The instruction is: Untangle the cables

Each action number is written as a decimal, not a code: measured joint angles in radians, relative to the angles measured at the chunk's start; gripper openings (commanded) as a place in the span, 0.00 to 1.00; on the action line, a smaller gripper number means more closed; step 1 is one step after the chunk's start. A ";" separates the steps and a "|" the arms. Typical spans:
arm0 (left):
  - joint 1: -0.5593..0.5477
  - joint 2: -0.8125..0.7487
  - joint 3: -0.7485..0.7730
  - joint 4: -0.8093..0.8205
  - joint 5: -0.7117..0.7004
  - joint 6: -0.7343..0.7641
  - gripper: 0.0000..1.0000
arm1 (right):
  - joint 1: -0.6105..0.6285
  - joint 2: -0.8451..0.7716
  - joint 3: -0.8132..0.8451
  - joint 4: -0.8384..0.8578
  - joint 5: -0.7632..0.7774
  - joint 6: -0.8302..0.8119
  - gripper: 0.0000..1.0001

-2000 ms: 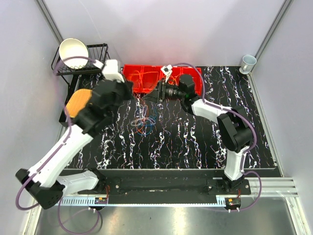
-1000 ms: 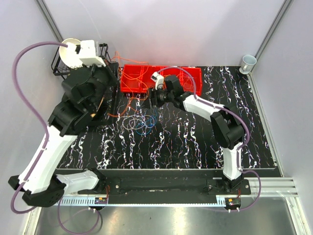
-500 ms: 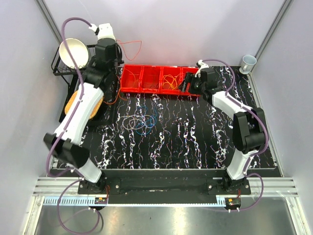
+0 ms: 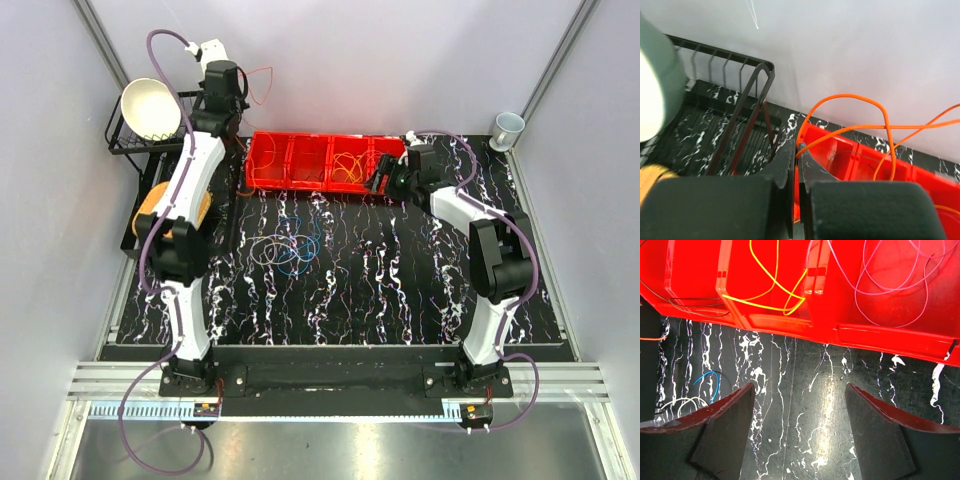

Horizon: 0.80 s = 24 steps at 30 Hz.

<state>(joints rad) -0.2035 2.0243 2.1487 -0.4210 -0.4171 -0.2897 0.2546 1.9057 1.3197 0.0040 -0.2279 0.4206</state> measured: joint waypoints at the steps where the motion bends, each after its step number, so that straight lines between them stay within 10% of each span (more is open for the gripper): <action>1: 0.009 0.040 0.036 0.002 0.008 -0.003 0.00 | -0.003 0.004 0.000 0.001 -0.005 0.003 0.78; 24: 0.018 0.183 0.172 0.277 0.084 -0.077 0.00 | -0.039 0.092 0.046 0.031 -0.161 0.084 0.76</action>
<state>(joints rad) -0.1856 2.2078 2.3203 -0.1440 -0.3336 -0.3668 0.2161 1.9980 1.3659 0.0345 -0.3885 0.5049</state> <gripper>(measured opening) 0.012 0.765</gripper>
